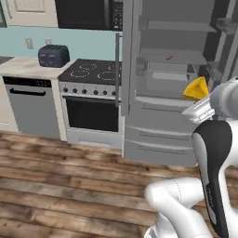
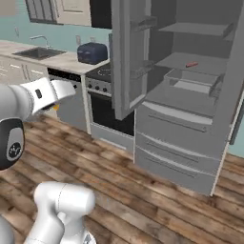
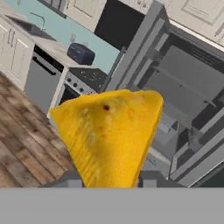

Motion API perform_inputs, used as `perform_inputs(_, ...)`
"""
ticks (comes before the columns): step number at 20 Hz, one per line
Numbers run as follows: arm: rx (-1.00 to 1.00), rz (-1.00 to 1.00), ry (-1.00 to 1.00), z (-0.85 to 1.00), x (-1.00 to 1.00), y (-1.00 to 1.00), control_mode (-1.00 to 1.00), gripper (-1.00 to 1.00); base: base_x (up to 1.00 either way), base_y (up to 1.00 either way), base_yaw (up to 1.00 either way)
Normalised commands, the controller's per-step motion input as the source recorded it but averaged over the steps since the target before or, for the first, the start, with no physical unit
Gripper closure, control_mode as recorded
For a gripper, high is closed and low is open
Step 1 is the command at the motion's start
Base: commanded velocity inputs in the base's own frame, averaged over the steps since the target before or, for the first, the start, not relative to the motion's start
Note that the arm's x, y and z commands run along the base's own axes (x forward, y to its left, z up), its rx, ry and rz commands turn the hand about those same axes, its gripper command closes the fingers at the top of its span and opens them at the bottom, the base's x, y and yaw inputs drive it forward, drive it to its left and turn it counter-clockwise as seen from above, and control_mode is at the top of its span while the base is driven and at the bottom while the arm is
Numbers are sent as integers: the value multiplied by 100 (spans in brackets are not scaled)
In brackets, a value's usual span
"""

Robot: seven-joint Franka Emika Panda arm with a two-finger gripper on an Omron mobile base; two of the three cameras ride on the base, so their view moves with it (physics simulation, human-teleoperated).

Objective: Retrieve the sausage and cheese from the fridge and place them on the cutting board on the counter.

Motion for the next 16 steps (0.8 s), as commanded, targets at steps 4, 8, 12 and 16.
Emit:
perform_inputs(4,0,0,0,0,0,0,100,100,-49,71,78)
perform_inputs(8,0,0,0,0,0,0,100,100,-6,78,78)
perform_inputs(12,0,0,0,0,0,0,100,100,57,84,54)
perform_inputs(16,0,0,0,0,0,0,100,100,100,77,23)
